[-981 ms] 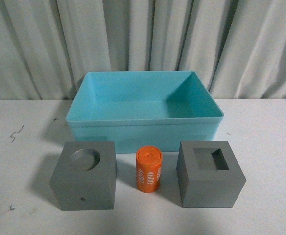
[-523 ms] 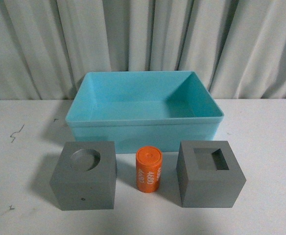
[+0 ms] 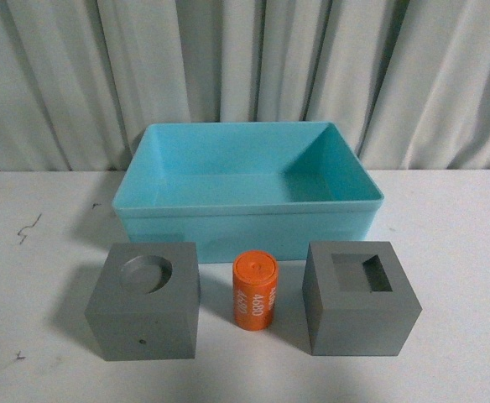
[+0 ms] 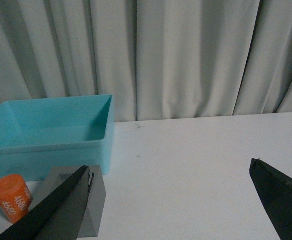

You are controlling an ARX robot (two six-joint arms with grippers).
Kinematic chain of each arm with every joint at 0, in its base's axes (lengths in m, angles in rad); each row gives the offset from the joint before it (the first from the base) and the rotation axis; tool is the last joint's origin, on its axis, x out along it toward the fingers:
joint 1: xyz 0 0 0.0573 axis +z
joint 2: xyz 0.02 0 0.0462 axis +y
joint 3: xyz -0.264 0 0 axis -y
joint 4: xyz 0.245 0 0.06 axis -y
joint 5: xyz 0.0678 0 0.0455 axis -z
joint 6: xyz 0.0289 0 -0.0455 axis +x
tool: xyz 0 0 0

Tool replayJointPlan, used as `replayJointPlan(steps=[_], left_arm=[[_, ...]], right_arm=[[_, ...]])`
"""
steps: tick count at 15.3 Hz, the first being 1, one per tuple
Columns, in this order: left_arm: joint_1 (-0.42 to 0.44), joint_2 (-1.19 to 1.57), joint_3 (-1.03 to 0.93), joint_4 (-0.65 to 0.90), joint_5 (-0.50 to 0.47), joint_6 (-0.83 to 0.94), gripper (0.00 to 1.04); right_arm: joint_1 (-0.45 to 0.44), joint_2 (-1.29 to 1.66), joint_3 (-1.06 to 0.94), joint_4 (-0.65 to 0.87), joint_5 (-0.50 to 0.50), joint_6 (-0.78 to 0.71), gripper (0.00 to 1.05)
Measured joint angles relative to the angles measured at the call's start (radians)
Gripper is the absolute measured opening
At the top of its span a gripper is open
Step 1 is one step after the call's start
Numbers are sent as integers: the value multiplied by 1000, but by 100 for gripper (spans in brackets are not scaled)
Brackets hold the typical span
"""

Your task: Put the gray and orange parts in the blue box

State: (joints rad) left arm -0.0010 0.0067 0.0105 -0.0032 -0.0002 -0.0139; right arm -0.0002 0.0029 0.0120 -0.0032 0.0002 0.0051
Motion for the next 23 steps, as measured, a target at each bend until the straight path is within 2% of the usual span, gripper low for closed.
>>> replayJointPlan(steps=[11, 12, 13, 14, 15, 16, 17, 18, 19, 23], left_arm=[[0, 0, 0, 0, 0, 0, 98], [0, 0, 0, 0, 0, 0, 98], [0, 0, 0, 0, -1, 0, 98], [0, 0, 0, 2, 2, 0, 98], [0, 0, 0, -1, 0, 0, 98], [1, 0, 0, 0, 0, 0, 98], [1, 0, 0, 0, 0, 0, 98], [1, 0, 0, 0, 0, 0, 98], [1, 0, 0, 0, 0, 0, 98], [1, 0, 0, 0, 0, 0, 98]], right_arm=[[0, 0, 0, 0, 0, 0, 98], [3, 7, 5, -32, 15, 10, 98], [27, 109, 86, -231, 117, 80, 98], [-48, 356, 198, -321, 168, 173, 98], [-148, 486, 257, -234, 149, 193, 98], [-213, 707, 412, -55, 46, 165, 98], [-28, 1055, 538, 113, 32, 60, 98], [156, 1394, 602, 224, 73, 34, 98], [215, 1546, 658, 229, 103, 40, 98], [263, 1712, 722, 222, 114, 76, 98]])
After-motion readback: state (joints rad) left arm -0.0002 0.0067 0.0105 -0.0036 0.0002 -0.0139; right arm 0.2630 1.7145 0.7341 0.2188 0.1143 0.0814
